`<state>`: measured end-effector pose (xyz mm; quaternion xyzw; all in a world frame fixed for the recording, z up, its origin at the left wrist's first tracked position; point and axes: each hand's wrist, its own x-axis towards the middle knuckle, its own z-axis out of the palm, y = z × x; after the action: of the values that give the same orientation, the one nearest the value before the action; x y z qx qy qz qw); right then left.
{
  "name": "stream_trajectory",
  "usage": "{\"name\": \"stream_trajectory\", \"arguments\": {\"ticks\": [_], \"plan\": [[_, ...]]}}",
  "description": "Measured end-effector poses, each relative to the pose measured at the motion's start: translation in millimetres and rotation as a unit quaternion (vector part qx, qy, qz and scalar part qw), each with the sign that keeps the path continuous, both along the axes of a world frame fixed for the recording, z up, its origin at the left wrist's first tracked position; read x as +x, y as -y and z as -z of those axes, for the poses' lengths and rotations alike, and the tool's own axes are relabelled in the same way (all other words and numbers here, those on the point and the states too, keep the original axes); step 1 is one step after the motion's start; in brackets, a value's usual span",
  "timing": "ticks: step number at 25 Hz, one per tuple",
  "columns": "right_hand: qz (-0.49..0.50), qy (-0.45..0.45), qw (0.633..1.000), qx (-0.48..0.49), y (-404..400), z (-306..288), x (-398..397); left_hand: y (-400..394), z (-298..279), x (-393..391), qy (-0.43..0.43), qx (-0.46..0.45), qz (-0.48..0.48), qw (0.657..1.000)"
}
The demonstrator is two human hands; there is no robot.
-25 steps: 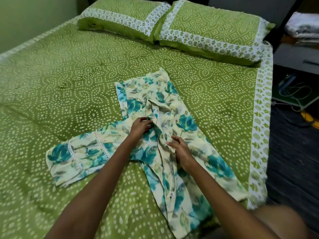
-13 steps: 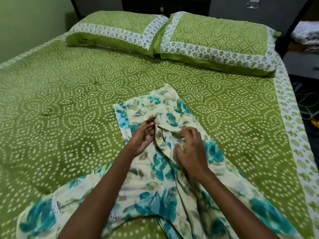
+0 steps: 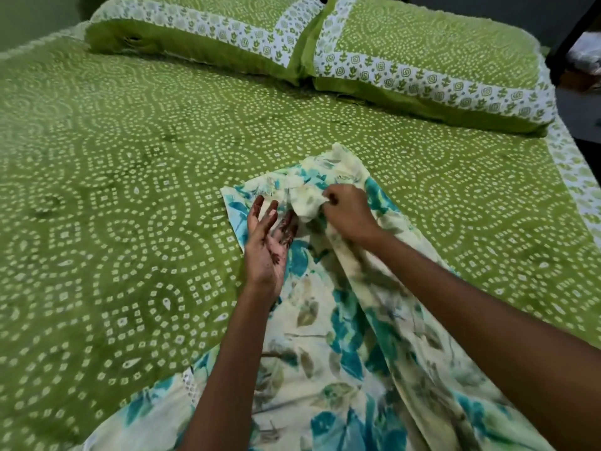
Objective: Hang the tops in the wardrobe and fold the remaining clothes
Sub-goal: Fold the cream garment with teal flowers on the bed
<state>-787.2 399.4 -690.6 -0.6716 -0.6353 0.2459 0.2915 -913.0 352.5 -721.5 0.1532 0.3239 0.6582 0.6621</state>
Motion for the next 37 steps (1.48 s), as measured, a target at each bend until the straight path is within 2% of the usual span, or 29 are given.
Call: {"name": "stream_trajectory", "arguments": {"ticks": [1,2,3,4,5,6,7,8,9,10,11,12,13,14,15,16,17,18,19,23,26,28,30,32,34,35,36,37], "plan": [[0.046,-0.145,0.988,-0.017,-5,-8,-2,0,-4,-5,-0.036,-0.019,-0.005,0.999],[0.077,-0.264,0.961,-0.032,-8,-15,-7,0,-9,-11,-0.104,-0.031,-0.001,0.994],[0.094,-0.339,0.935,-0.053,-8,-22,-14,0,-11,-17,-0.228,-0.028,0.013,0.973],[0.099,-0.371,0.920,-0.072,-9,-26,-20,1,-9,-24,-0.408,-0.008,0.039,0.912],[0.099,-0.384,0.914,-0.085,-9,-29,-26,2,-2,-32,-0.610,0.003,0.070,0.789],[0.099,-0.386,0.913,-0.090,-9,-29,-30,2,8,-43,-0.773,0.002,0.093,0.627],[0.104,-0.387,0.912,-0.091,-8,-28,-32,2,15,-53,-0.850,-0.033,0.106,0.514],[0.114,-0.380,0.914,-0.089,-7,-26,-34,3,15,-59,-0.874,-0.080,0.101,0.469],[0.127,-0.371,0.916,-0.086,-5,-24,-35,2,14,-62,-0.865,-0.123,0.076,0.480],[0.139,-0.367,0.916,-0.087,-3,-21,-35,3,9,-62,-0.851,-0.136,0.040,0.506],[0.144,-0.379,0.909,-0.099,-1,-19,-38,3,6,-59,-0.822,-0.115,-0.013,0.557],[0.135,-0.404,0.896,-0.122,0,-18,-40,1,5,-54,-0.771,-0.069,-0.058,0.631],[0.109,-0.433,0.880,-0.158,1,-18,-44,0,2,-49,-0.667,-0.032,-0.079,0.740],[0.071,-0.443,0.872,-0.197,-1,-17,-48,0,-4,-43,-0.527,-0.032,-0.049,0.848],[0.035,-0.429,0.873,-0.227,-3,-17,-51,-1,-11,-40,-0.376,-0.048,0.011,0.925],[0.020,-0.407,0.883,-0.232,-8,-16,-53,-1,-13,-42,-0.247,-0.073,0.062,0.964],[0.030,-0.400,0.891,-0.214,-13,-15,-54,-2,-13,-45,-0.171,-0.091,0.085,0.977],[0.052,-0.412,0.890,-0.187,-16,-15,-53,-3,-12,-47,-0.139,-0.093,0.098,0.981],[0.072,-0.438,0.880,-0.169,-18,-14,-50,-4,-10,-46,-0.150,-0.085,0.092,0.981],[0.080,-0.541,0.821,-0.165,-19,-7,-40,-2,-5,-39,-0.343,-0.043,-0.021,0.938],[0.101,-0.570,0.801,-0.153,-23,-9,-33,-2,-11,-37,-0.397,0.048,0.001,0.916],[0.107,-0.583,0.795,-0.133,-23,-16,-29,-5,-11,-40,-0.418,0.049,0.033,0.906],[0.111,-0.592,0.795,-0.078,-21,-23,-27,-7,-10,-43,-0.456,0.055,0.024,0.888],[0.127,-0.603,0.787,0.027,-20,-36,-27,-5,-14,-43,-0.501,0.092,-0.016,0.861],[0.133,-0.548,0.813,0.142,-17,-52,-40,-8,-8,-47,-0.512,0.076,-0.036,0.855],[0.104,-0.492,0.850,0.158,-18,-54,-53,-12,-3,-51,-0.496,0.030,-0.028,0.867],[0.055,-0.418,0.898,0.123,-16,-52,-68,-15,3,-56,-0.469,-0.022,-0.014,0.883],[-0.006,-0.337,0.941,0.040,-16,-47,-82,-17,8,-60,-0.433,-0.049,-0.003,0.900]]}}
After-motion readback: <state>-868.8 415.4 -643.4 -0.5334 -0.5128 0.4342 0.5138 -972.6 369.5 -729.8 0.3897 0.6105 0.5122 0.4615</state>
